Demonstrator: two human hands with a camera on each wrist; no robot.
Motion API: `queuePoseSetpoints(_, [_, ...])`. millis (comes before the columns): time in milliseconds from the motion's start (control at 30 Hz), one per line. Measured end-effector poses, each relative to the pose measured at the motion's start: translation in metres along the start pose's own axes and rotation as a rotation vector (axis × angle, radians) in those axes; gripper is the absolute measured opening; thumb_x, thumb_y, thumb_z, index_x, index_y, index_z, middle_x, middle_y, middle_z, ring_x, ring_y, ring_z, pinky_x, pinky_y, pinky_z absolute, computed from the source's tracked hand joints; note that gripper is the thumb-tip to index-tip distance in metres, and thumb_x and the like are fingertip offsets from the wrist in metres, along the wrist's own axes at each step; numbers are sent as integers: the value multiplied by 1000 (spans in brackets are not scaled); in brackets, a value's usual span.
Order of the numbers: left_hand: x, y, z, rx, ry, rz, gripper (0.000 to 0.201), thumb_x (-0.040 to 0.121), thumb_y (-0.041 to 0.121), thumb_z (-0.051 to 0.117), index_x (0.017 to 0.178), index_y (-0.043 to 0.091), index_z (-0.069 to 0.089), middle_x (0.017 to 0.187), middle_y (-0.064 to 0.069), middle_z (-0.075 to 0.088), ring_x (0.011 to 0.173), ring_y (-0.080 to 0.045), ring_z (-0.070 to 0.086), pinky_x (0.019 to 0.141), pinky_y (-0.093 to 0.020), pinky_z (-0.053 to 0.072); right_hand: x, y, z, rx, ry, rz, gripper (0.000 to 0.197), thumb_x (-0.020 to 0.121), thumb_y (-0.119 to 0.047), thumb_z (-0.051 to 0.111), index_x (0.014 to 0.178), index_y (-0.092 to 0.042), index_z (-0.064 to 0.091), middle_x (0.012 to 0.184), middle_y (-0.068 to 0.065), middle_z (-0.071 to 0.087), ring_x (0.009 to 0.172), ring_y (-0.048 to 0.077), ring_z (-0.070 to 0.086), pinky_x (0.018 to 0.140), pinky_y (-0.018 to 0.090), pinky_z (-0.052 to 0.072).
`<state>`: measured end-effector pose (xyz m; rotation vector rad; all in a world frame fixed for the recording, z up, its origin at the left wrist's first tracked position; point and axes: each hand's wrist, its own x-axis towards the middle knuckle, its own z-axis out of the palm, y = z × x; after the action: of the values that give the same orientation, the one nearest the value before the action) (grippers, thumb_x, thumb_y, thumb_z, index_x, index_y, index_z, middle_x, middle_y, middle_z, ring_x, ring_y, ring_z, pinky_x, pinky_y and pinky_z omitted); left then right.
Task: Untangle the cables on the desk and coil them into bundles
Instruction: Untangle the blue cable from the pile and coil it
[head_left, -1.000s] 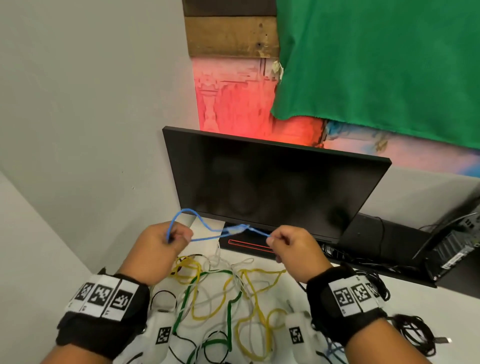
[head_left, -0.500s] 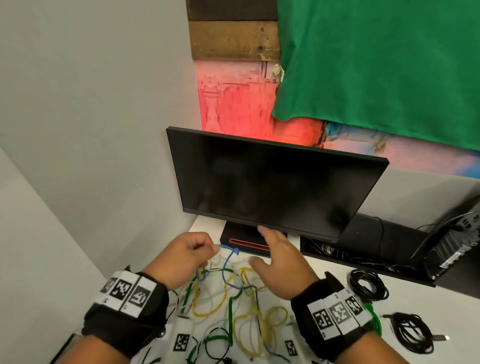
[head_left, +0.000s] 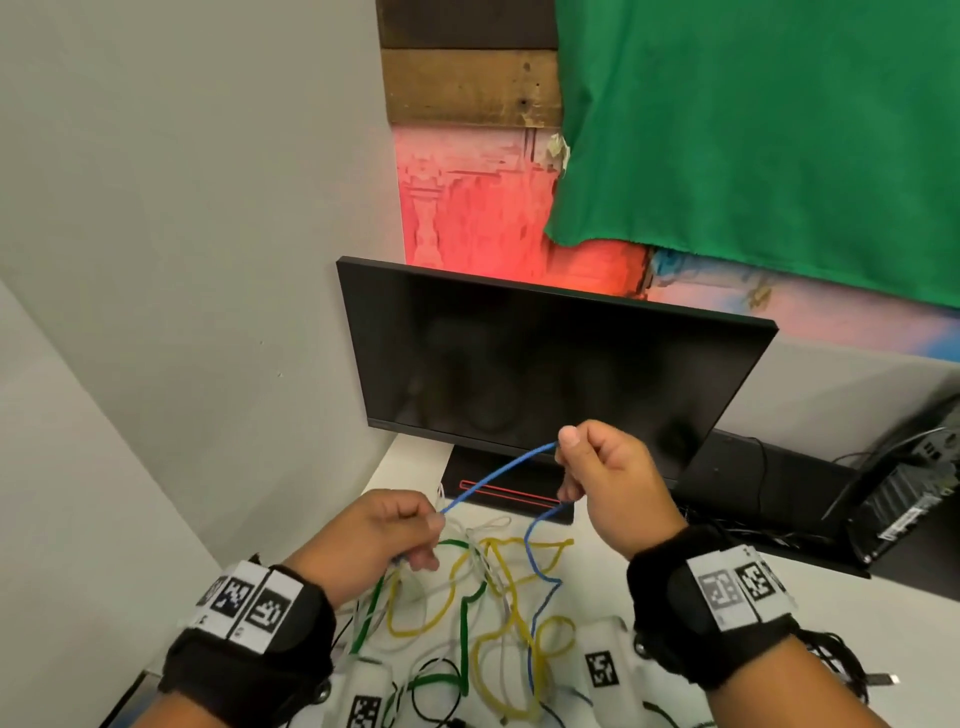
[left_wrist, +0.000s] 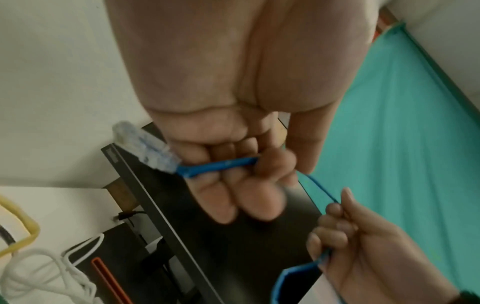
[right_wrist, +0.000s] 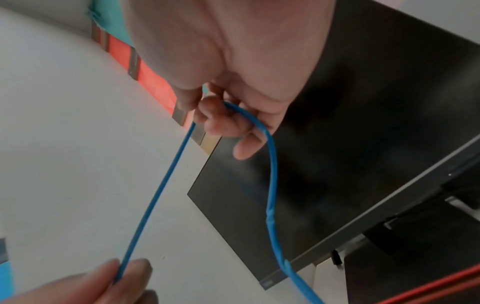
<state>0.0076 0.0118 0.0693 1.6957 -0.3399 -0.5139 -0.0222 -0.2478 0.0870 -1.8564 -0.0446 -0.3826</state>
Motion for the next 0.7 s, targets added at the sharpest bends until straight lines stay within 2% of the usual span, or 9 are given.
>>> queuePoseSetpoints(67, [1,1,-4,17,67,49,31,80,36,60,54,20,62,59,-9,61,77,-33,67,80,-29,46,-1,2,-6,25,-48,-3,37,84,-62,51,74,-28,62,54,-1,54,53,15,52,58,32,50])
queuePoseSetpoints(133, [1,3,-8,-48,108,87,33,83,34,57,54,18,56,51,-10,51,61,-33,63,78,-32,49,0,7,-10,61,-120,6,25,80,-51,64,80,-26,67,60,-3,57,55,13,52,57,28,49])
queuePoseSetpoints(200, [-2,7,-13,-288,130,88,29,83,29,58,60,13,55,47,-5,35,42,-22,42,62,-34,51,2,14,-16,87,-136,28,6,79,-31,72,84,-29,70,64,-5,61,56,11,55,56,26,48])
queuePoseSetpoints(267, [-6,13,-20,-520,115,78,23,84,26,55,69,8,59,49,-1,29,38,-15,28,49,-29,43,3,27,-21,27,-68,50,15,83,-18,76,81,-31,69,62,-5,61,55,11,57,56,27,48])
queuePoseSetpoints(333, [-8,19,-21,-617,79,75,24,84,22,48,75,7,63,52,0,32,38,-13,29,47,-27,40,2,39,-20,-97,51,72,19,86,-20,76,75,-30,65,59,-5,59,54,10,56,55,28,48])
queuePoseSetpoints(433, [-9,25,-8,-486,55,119,16,81,17,57,79,5,68,58,-7,46,44,-18,42,46,-25,41,-3,50,-5,-327,184,83,26,89,-29,72,67,-25,57,56,-6,55,52,7,50,54,22,42])
queuePoseSetpoints(500, [-7,27,3,-312,100,159,16,88,9,56,82,7,71,64,-12,57,52,-19,54,46,-25,42,-11,47,14,-564,28,138,31,94,-36,65,68,-23,52,62,-6,55,60,9,53,55,22,37])
queuePoseSetpoints(567, [-2,26,9,-192,133,177,27,94,-2,48,85,6,72,70,-13,65,58,-18,60,49,-23,45,-23,42,35,-750,-267,133,31,98,-43,54,75,-22,52,73,-4,59,72,18,57,63,29,40])
queuePoseSetpoints(700, [-1,23,18,-5,110,163,23,96,-6,46,94,0,68,74,-12,71,69,-18,65,66,-24,51,-42,16,59,-647,-621,-13,31,99,-47,45,80,-24,54,81,-6,62,78,14,58,70,30,45])
